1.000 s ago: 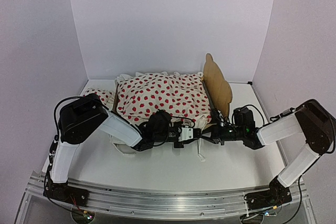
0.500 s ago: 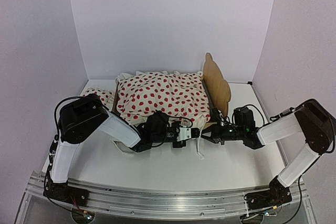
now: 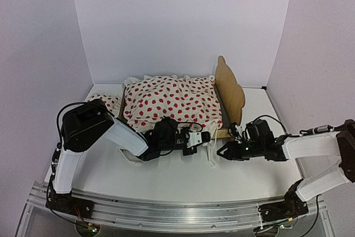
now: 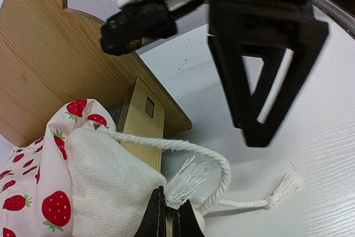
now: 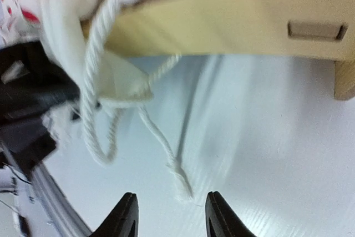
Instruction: Set up the pet bed
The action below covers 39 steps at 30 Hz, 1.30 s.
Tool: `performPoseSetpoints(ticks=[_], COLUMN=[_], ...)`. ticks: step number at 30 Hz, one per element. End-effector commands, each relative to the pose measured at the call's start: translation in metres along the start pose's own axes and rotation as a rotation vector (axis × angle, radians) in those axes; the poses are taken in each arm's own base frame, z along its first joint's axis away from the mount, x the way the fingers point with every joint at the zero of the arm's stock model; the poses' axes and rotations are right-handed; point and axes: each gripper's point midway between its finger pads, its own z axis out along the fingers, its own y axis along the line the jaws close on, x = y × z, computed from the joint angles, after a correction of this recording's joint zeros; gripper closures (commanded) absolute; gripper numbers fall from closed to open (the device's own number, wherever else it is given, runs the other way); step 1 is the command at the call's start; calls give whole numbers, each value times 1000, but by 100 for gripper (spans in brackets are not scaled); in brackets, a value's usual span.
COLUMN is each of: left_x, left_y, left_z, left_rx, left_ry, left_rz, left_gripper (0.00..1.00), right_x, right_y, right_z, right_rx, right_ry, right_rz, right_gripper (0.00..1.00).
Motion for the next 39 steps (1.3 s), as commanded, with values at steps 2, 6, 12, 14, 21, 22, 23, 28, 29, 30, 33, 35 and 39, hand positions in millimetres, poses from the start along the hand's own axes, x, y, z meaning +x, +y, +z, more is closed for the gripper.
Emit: performPoseSetpoints(ticks=[2,6,12,14,21,22,23,28,29,30,33,35,39], left_x=[-24,-24,-26,-27,-30,-31,-33,-52,-55,-58,-59,-61,-67], left_y=[24,25,26,27,32,33,33,37,35,33,25,21,6], left_z=[-8,-9,-10,-10,-12,-12,-13,-21,-23,-25,-31,-35,-43], left_rx=[-65,-66,-72,-75,-95,-95,-96,-81,-65,-48,-2,18,84], left_ry=[-45,-39,-42,-45,-49,-52,-54,-92,-99,-101,-98,-106,-131], left_rz=[-23,-26,-40,-42,-62,-66,-73,-103,-109,-118,-146,-157,-157], left_gripper=[100,100,100,100,100,100,100,100,100,100,100,100,100], right_x=[28,25,36,47,57,54,50,19,13,4,-16,-29,-49], right_y=[-16,-12,-29,-28,-27,-30,-36,-70,-76,-76,-80,-81,-68], right_z=[15,26,43,51,54,49,42,-8,-18,-29,-58,-74,-91], right_rx=[186,206,261,233,231,257,298,544,580,594,633,648,648], right_ry=[-32,-63,5,53,79,57,28,-55,-55,-76,-126,-161,-195], right_rz=[-251,-344,-417,-430,-455,-450,-445,-358,-342,-326,-271,-245,-260], right_gripper=[47,35,35,37,76,86,93,100,100,100,100,100,100])
